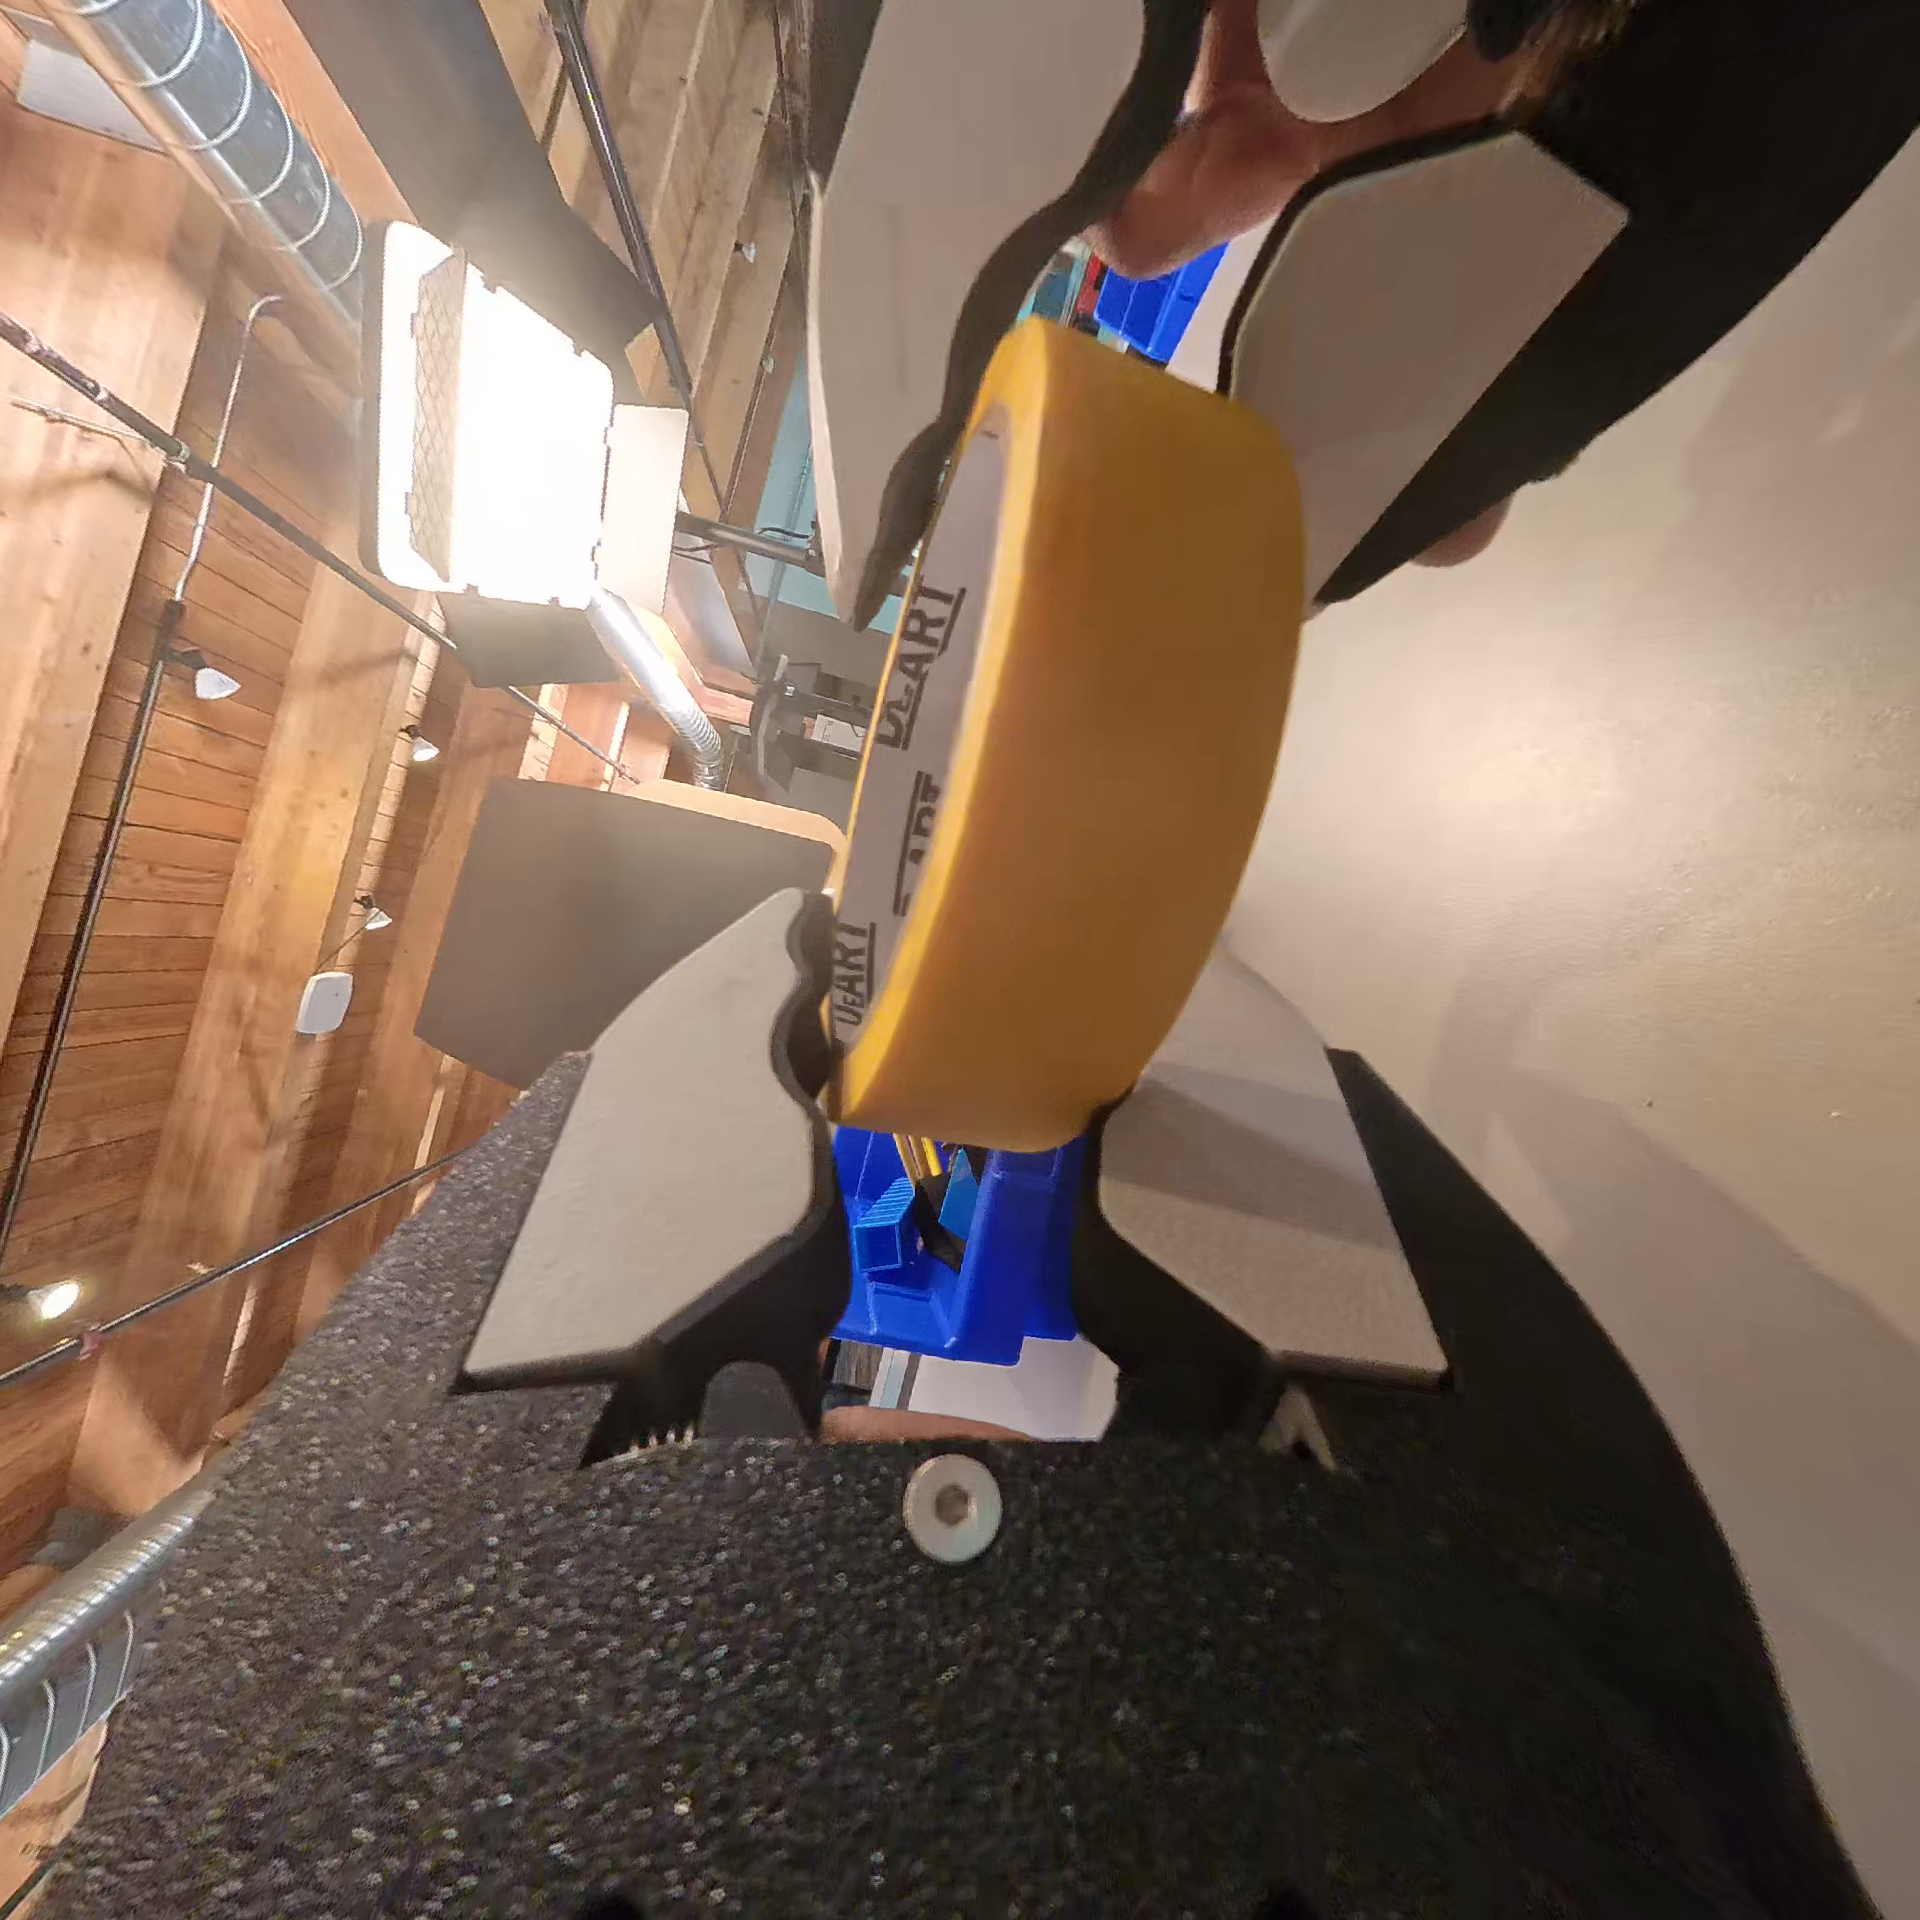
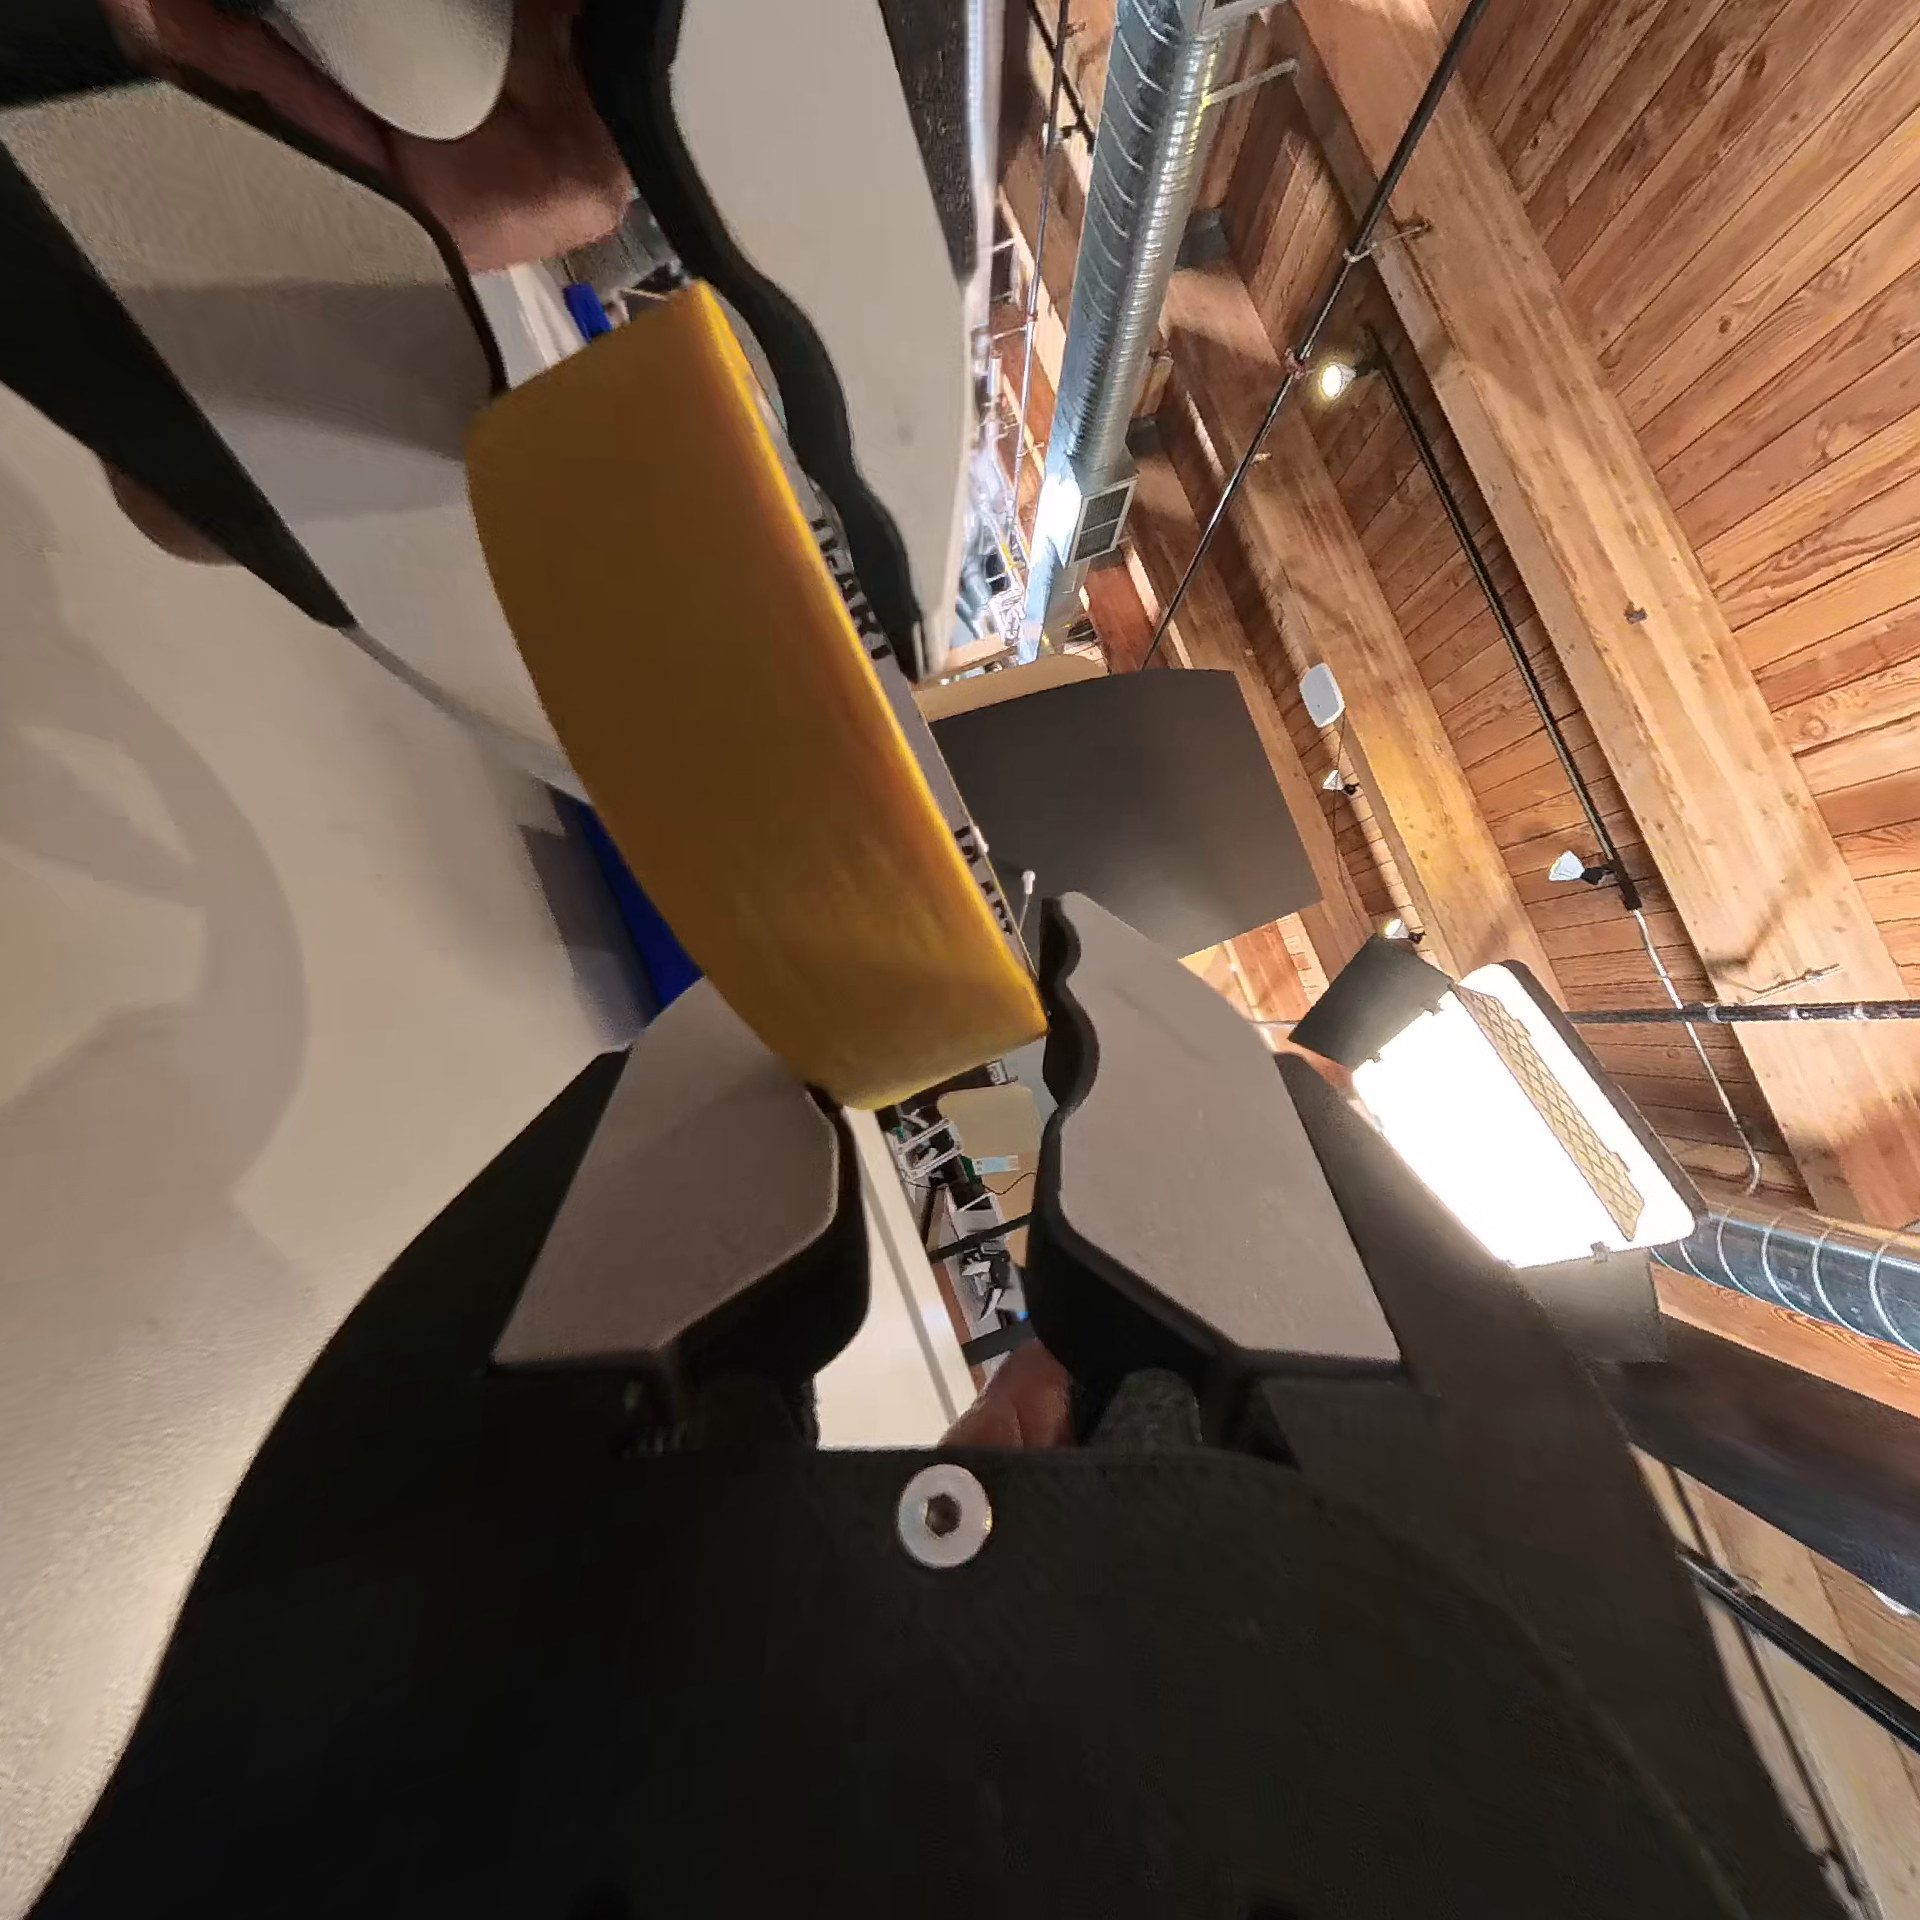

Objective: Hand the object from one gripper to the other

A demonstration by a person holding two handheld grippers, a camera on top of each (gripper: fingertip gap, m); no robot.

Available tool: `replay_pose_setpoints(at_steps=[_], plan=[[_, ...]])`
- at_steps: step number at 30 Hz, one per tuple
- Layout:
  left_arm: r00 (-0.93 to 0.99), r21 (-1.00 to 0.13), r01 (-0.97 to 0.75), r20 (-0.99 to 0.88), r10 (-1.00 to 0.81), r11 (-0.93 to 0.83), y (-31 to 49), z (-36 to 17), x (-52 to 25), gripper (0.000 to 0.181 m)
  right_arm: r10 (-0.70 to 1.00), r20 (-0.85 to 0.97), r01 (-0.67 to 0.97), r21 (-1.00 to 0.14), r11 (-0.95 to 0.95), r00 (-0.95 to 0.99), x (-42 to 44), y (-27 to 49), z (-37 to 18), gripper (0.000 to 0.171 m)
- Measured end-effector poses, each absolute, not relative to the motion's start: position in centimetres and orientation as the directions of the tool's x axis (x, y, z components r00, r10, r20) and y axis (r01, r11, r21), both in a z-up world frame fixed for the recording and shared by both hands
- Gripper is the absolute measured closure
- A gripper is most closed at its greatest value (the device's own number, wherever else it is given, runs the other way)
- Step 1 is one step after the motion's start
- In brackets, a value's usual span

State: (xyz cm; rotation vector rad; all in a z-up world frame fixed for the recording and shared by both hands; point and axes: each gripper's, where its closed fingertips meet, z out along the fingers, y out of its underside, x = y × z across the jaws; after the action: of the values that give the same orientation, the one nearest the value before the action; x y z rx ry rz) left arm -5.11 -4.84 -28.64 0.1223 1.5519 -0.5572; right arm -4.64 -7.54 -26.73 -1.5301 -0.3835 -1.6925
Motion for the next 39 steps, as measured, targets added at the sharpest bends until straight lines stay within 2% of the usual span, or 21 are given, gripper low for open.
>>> replay_pose_setpoints(at_steps=[2,3,5,7,9,12,15,20,24,30,39], plan=[[-0.097,-0.293,0.406,-0.956,-0.278,0.865,-4.8,-28.8,-5.0,0.135,-0.346,0.936,0.719,-0.285,-0.634,0.067,-4.5,-7.5,-27.0,0.137],[-0.139,-0.351,0.394,-0.937,-0.322,0.850,-4.6,-29.0,-4.9,0.137,-0.348,0.936,0.719,-0.282,-0.635,0.060,-4.5,-7.5,-27.0,0.132],[-0.288,-0.546,0.349,-0.836,-0.467,0.762,-4.5,-29.1,-4.8,0.143,-0.351,0.935,0.721,-0.272,-0.638,0.043,-4.5,-7.4,-26.8,0.123],[-0.428,-0.738,0.289,-0.669,-0.608,0.610,-4.3,-28.5,-5.0,0.146,-0.357,0.933,0.732,-0.282,-0.621,0.056,-4.8,-7.2,-26.8,0.114],[-0.549,-0.891,0.171,-0.441,-0.710,0.421,-3.8,-27.9,-5.0,0.148,-0.379,0.925,0.740,-0.280,-0.612,0.037,-5.0,-7.4,-26.2,0.115],[-0.674,-0.987,0.008,-0.126,-0.728,0.163,-3.4,-27.5,-5.2,0.150,-0.391,0.921,0.733,-0.267,-0.626,0.002,-4.9,-7.7,-25.8,0.114],[-0.710,-0.991,-0.133,0.089,-0.699,0.009,-3.3,-27.7,-5.1,0.152,-0.373,0.927,0.737,-0.229,-0.636,-0.034,-5.1,-7.5,-25.8,0.112],[-0.728,-0.930,-0.335,0.359,-0.584,-0.154,-4.3,-28.4,-5.5,0.153,-0.315,0.947,0.761,-0.158,-0.629,-0.064,-5.8,-6.7,-26.5,0.109],[-0.699,-0.886,-0.415,0.456,-0.550,-0.207,-4.3,-28.9,-5.3,0.152,-0.300,0.951,0.767,-0.144,-0.625,-0.066,-6.0,-6.5,-26.8,0.108],[-0.639,-0.768,-0.517,0.640,-0.427,-0.378,-3.8,-28.3,-4.9,0.152,-0.290,0.956,0.795,-0.133,-0.592,-0.056,-6.8,-6.0,-27.0,0.108],[-0.565,-0.635,-0.592,0.766,-0.307,-0.496,-3.5,-28.2,-4.5,0.152,-0.220,0.968,0.826,-0.027,-0.562,-0.118,-8.3,-4.7,-27.9,0.103]])
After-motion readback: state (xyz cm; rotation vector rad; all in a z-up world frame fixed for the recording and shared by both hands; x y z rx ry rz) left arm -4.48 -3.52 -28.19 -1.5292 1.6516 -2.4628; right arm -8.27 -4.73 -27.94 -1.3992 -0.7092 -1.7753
